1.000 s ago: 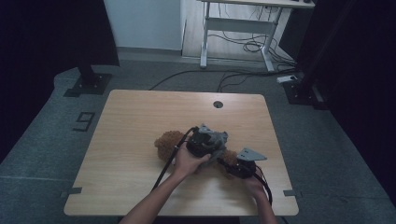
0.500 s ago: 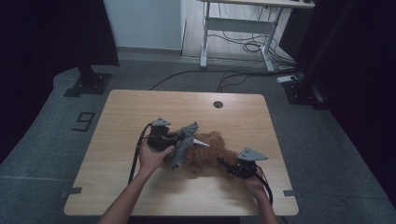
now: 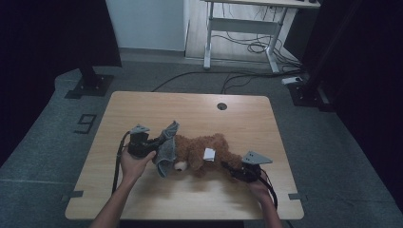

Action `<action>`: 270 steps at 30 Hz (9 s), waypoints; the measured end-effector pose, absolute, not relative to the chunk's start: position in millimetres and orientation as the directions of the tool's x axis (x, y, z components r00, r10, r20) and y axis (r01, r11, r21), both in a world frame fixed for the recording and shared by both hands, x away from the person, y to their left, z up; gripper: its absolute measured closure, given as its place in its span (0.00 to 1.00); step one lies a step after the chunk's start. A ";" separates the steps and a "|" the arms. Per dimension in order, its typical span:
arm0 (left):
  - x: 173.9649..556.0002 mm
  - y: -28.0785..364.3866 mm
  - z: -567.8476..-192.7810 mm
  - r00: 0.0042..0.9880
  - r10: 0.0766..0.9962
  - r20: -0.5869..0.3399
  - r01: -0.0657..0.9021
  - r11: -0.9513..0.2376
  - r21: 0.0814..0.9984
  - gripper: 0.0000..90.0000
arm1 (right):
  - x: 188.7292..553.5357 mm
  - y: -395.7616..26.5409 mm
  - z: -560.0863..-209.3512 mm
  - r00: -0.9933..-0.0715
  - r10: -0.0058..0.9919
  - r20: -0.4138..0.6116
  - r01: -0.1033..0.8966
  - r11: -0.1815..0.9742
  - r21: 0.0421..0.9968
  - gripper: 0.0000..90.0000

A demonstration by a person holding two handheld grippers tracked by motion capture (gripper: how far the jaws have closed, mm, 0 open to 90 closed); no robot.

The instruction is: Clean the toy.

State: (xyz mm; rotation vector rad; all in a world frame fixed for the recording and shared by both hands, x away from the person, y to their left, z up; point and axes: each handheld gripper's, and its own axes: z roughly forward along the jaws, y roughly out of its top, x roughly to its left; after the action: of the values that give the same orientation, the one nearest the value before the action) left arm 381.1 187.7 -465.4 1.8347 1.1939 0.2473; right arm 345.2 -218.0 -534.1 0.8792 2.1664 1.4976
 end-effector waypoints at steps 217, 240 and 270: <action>377.3 145.4 -460.5 0.552 0.810 -0.200 0.502 -0.131 0.855 0.91 | 357.4 -217.2 -547.1 -0.783 0.609 0.130 0.320 0.214 0.923 0.65; 373.6 138.4 -432.2 0.578 0.784 -0.225 0.495 -0.118 0.861 0.90 | 358.3 -218.6 -548.0 -0.782 0.607 0.140 0.329 0.212 0.920 0.65; 403.5 66.6 -447.5 0.634 0.742 -0.219 0.561 -0.246 0.791 0.90 | 361.1 -219.0 -547.1 -0.758 0.645 0.096 0.344 0.271 0.899 0.62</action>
State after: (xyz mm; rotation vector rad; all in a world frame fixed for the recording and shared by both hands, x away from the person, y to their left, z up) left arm 403.5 66.6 -447.5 1.9340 1.0280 0.2476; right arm 361.1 -219.0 -547.1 0.9083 2.2568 1.4817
